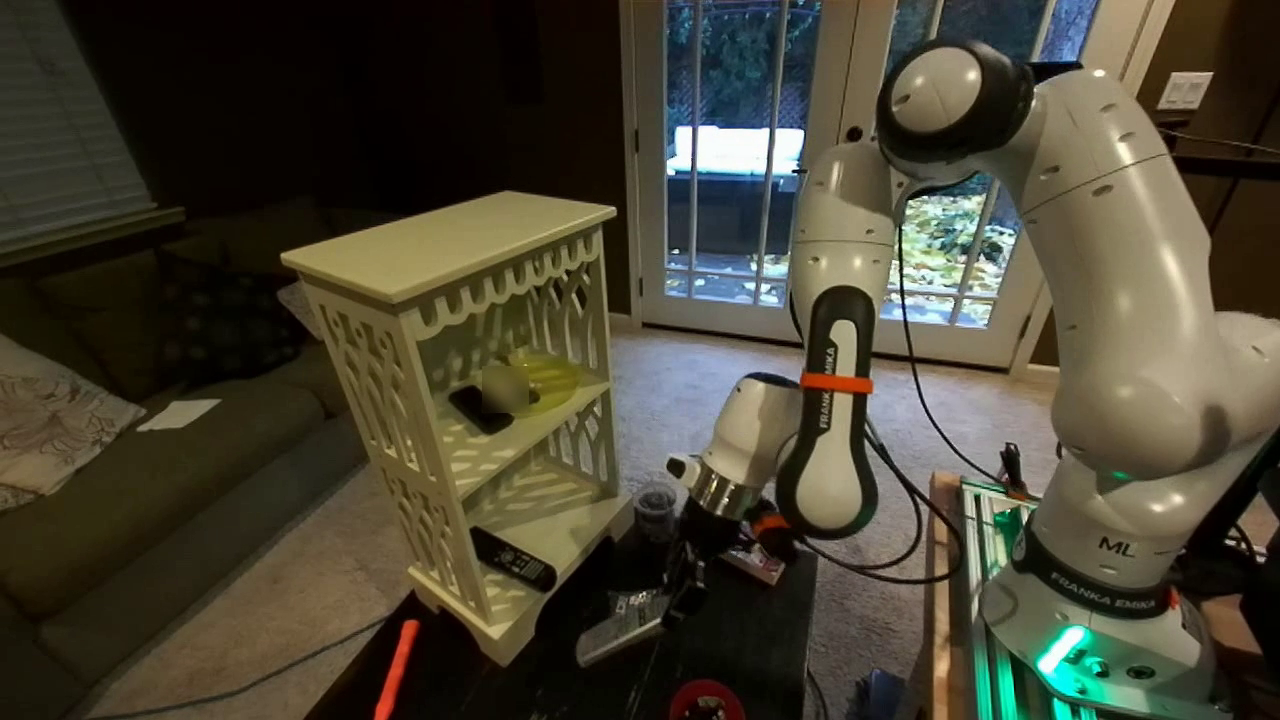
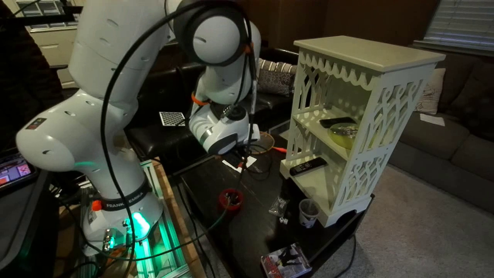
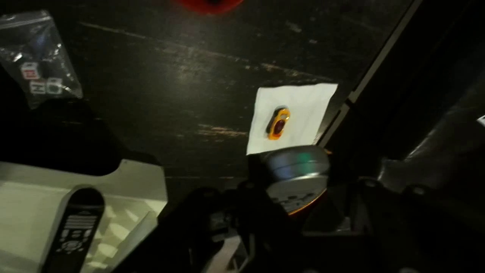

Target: Remove the grey remote from the shelf

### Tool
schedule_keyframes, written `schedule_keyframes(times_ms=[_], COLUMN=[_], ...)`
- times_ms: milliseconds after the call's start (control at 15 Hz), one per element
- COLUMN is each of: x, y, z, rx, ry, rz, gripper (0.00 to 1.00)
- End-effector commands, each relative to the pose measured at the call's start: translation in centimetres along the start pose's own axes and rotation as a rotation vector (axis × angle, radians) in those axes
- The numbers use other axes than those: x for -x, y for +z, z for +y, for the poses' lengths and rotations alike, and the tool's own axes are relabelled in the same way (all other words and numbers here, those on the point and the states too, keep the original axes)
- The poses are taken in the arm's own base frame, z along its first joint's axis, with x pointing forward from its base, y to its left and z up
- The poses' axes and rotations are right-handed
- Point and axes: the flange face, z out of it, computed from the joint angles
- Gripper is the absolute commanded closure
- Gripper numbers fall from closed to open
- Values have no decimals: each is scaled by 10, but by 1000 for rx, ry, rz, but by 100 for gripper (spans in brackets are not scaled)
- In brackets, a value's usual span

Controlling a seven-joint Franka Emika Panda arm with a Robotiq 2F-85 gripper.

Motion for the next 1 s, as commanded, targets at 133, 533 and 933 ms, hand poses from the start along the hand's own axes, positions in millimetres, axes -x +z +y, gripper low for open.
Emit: schedule_keyframes(times_ms=[133, 533, 933], x=[44, 21, 14], y=[15, 7, 32], z=[0, 7, 42], rx=[-86, 24, 269], ry=[-18, -53, -222], rz=[-92, -7, 152], gripper=[55, 80, 80])
